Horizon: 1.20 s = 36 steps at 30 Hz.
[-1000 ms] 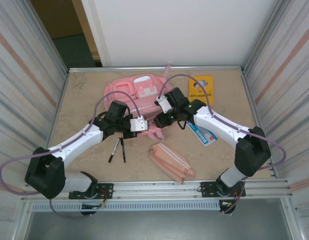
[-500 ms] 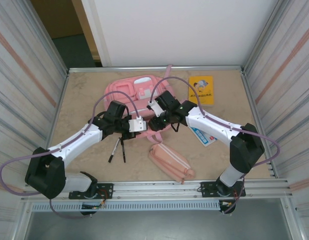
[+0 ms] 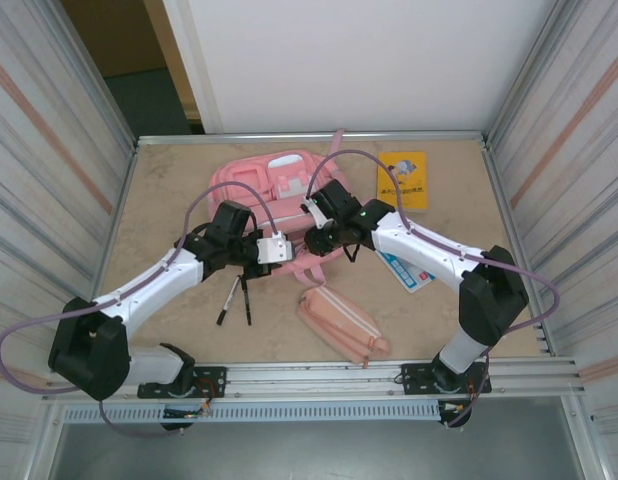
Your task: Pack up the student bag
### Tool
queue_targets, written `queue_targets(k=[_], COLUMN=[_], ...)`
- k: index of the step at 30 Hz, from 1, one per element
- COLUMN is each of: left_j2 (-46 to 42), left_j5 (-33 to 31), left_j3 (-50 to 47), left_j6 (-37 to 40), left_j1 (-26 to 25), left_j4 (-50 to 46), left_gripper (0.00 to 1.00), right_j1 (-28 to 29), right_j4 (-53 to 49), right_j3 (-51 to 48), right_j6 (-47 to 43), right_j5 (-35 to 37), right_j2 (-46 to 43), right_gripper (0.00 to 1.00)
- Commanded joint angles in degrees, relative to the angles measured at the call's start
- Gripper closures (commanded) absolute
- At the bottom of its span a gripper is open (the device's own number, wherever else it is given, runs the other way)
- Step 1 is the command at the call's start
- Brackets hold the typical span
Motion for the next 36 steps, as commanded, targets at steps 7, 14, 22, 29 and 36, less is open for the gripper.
queue_targets(k=[7,14,22,29,36], left_j2=[-3.64,-5.31,-5.06,-5.21,-1.62], left_j5=[6.22,4.06,3.11,2.28,9.98], left_j3=[1.09,-0.04,0.34,-0.38,2.96], left_j6=[-1.00,-0.04,1.02,1.27,3.06], left_j1=[0.23,-0.15,0.08,0.30,1.78], left_j4=[2.71,2.58,0.84,1.33,-3.34], left_gripper=[1.00,1.00,1.00,1.00,1.00], right_j1=[-2.61,-5.99,-13.26,-15.67,-18.54], right_j4=[1.88,4.95,14.96,15.96,20.97], right_j3=[-1.70,-5.69,-15.95,-17.30,-21.34], right_j6=[4.38,6.27,9.90,9.57,7.27], right_j5=[-10.02,-7.65,-12.43,-14.02,-11.41], right_j2=[-1.46,-6.62,-14.77,-15.08,-18.62], right_gripper=[0.85,1.00,1.00,1.00,1.00])
